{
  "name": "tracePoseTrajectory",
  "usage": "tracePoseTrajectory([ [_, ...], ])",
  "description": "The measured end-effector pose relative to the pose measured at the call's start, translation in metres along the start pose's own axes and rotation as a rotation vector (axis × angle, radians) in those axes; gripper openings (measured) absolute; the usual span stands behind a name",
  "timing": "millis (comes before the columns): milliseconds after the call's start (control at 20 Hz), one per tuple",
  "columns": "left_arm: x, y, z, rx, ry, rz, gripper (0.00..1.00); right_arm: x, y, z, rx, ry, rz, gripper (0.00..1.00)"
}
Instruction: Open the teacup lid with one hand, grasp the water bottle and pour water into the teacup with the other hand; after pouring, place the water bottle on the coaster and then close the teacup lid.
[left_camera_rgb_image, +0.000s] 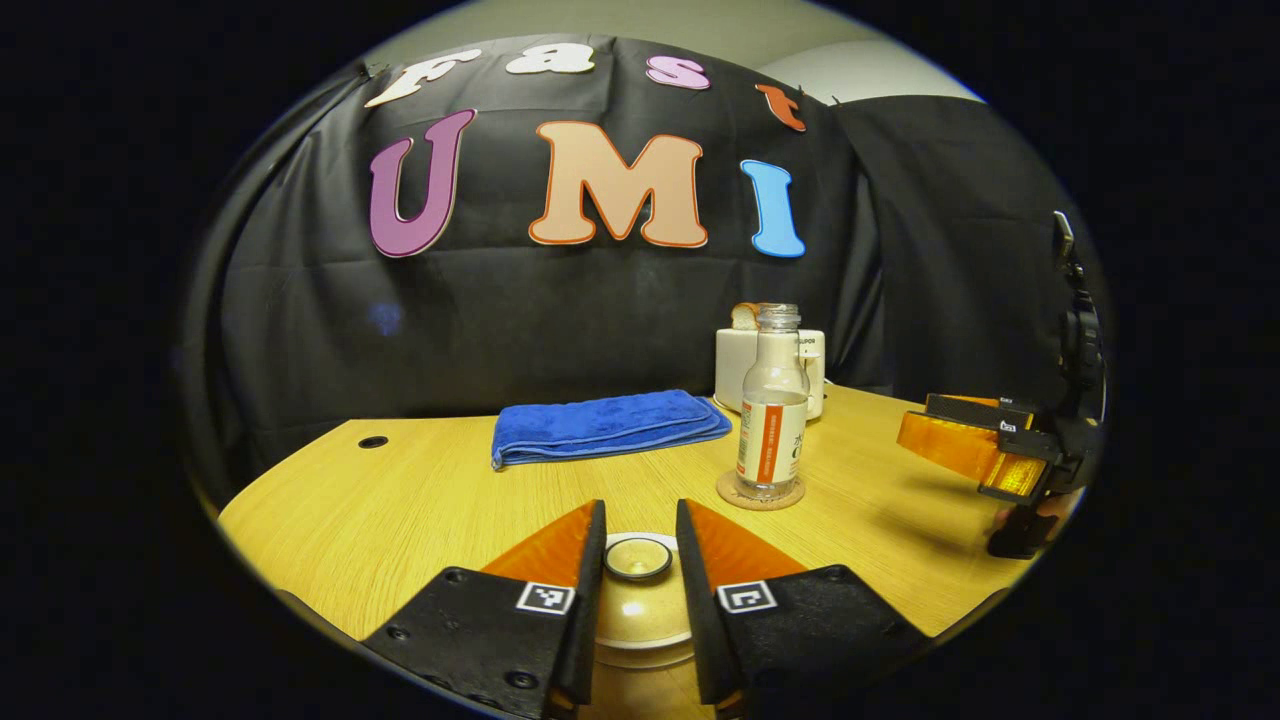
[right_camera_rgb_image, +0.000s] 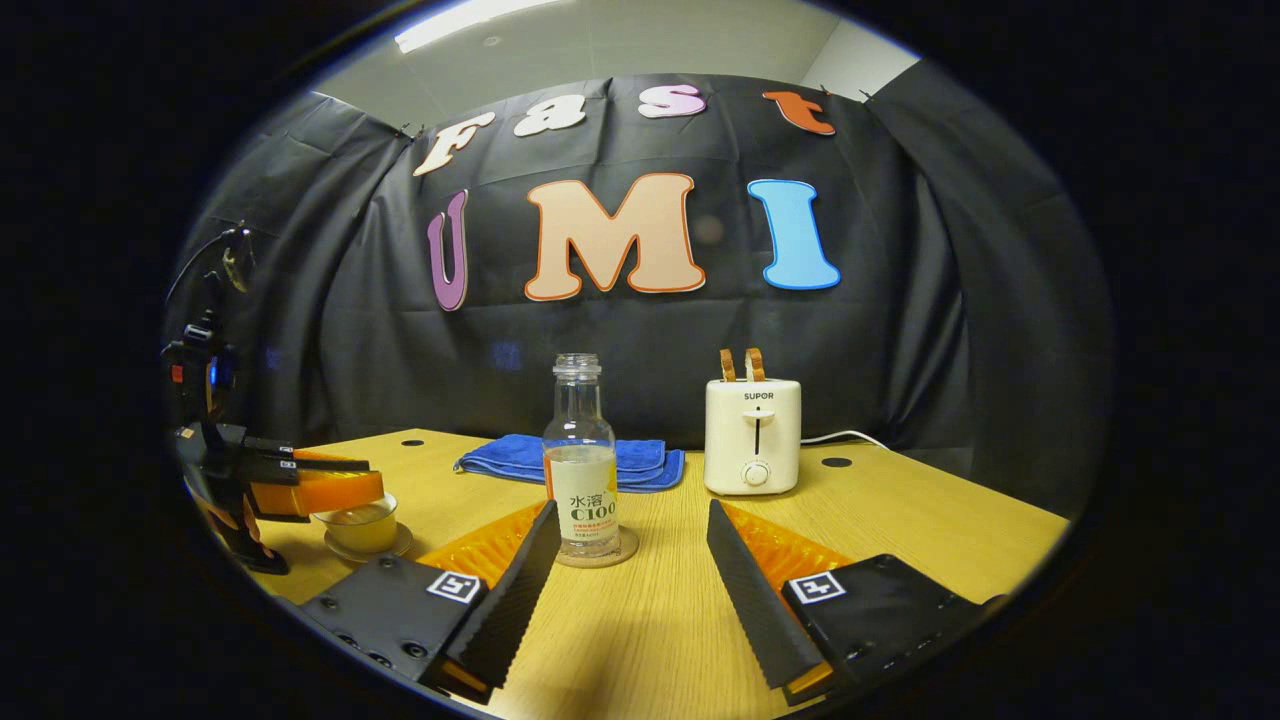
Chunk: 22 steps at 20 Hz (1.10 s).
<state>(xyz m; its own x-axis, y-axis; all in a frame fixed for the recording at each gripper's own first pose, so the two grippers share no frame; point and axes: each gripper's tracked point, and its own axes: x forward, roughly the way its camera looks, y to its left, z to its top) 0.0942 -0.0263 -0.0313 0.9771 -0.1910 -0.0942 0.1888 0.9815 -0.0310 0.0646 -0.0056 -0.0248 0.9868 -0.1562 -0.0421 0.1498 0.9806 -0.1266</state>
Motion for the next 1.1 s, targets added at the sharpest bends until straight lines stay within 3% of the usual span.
tracePoseTrajectory([
  [150, -0.006, 0.000, 0.003, -0.008, -0.025, 0.001, 0.56, 0.000, 0.000, -0.001, 0.000, 0.000, 0.000, 0.95],
  [200, -0.009, -0.001, 0.004, -0.004, -0.032, 0.000, 0.74, 0.000, 0.000, 0.000, 0.000, 0.000, 0.000, 0.94],
  [300, -0.015, -0.002, 0.009, -0.002, -0.064, -0.003, 0.87, 0.000, 0.000, 0.000, 0.000, 0.000, 0.000, 0.94],
  [500, -0.026, 0.005, 0.017, 0.003, -0.122, 0.037, 0.87, 0.000, 0.000, 0.000, 0.000, 0.000, 0.001, 0.95],
  [900, -0.043, 0.017, 0.012, -0.002, -0.117, 0.124, 0.87, -0.002, 0.003, 0.000, 0.000, -0.002, 0.021, 0.95],
  [950, -0.045, 0.022, 0.013, -0.002, -0.119, 0.146, 0.87, -0.003, 0.003, 0.000, 0.000, -0.003, 0.022, 0.92],
  [1100, -0.057, 0.031, 0.012, -0.003, -0.119, 0.194, 0.87, -0.006, 0.003, 0.000, 0.000, -0.003, 0.028, 0.95],
])
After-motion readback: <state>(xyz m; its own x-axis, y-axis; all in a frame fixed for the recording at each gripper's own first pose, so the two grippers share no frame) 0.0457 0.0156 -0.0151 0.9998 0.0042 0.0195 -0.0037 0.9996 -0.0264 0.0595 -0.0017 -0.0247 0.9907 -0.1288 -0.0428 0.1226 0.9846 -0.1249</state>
